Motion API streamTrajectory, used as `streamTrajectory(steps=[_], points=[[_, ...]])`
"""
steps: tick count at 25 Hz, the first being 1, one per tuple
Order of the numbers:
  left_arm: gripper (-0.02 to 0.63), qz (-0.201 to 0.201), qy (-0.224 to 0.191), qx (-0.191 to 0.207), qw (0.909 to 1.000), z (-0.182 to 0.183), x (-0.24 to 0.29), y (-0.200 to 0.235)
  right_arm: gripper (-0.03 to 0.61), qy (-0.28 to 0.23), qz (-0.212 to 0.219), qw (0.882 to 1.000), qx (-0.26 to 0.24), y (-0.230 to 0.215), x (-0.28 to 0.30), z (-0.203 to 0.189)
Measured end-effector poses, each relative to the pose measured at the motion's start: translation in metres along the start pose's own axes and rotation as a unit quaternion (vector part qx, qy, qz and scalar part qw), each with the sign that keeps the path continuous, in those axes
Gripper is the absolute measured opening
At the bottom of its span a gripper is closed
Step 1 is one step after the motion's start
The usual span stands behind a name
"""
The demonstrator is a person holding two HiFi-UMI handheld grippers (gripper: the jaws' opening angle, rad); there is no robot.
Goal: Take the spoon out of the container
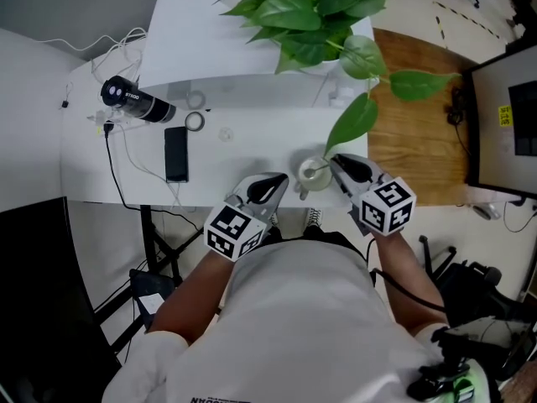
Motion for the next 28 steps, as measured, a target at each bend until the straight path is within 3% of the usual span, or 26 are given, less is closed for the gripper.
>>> streamTrajectory(steps=[5,10,16,22,28], points=[[0.005,0.002,-0.015,0.002,0.9999,0.008,-0.002,-0.006,0.051,-0.028,0.001,1.0,-0.006,0.005,-0.022,0.019],[0.005,0.001,-0.049,-0.049,0.9976,0.017,-0.005,-0.012,0.051,-0.062,0.014,0.998,-0.004,0.011,-0.053,0.037],[0.005,0.019,-0.065,-0.026,0.9974,0.024,-0.007,-0.034,0.051,-0.097,0.017,0.995,-0.006,0.006,-0.087,0.046],[0.005,0.057,-0.095,-0.002,0.9938,0.031,-0.01,-0.05,0.051,-0.107,0.049,0.993,-0.022,0.013,-0.101,0.044],[0.005,0.057,-0.098,0.023,0.9933,0.024,-0.028,-0.068,0.051,-0.115,0.053,0.991,-0.037,0.034,-0.115,0.038]])
Point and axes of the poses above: the fingertips, and each gripper's own axes: x forward along the fingers, y to its left, z out of its top, the point moved 2 cm from there along -x, backward along the fingers, and after that the axes turned 6 degrees about -x, right-handed, at the moved point
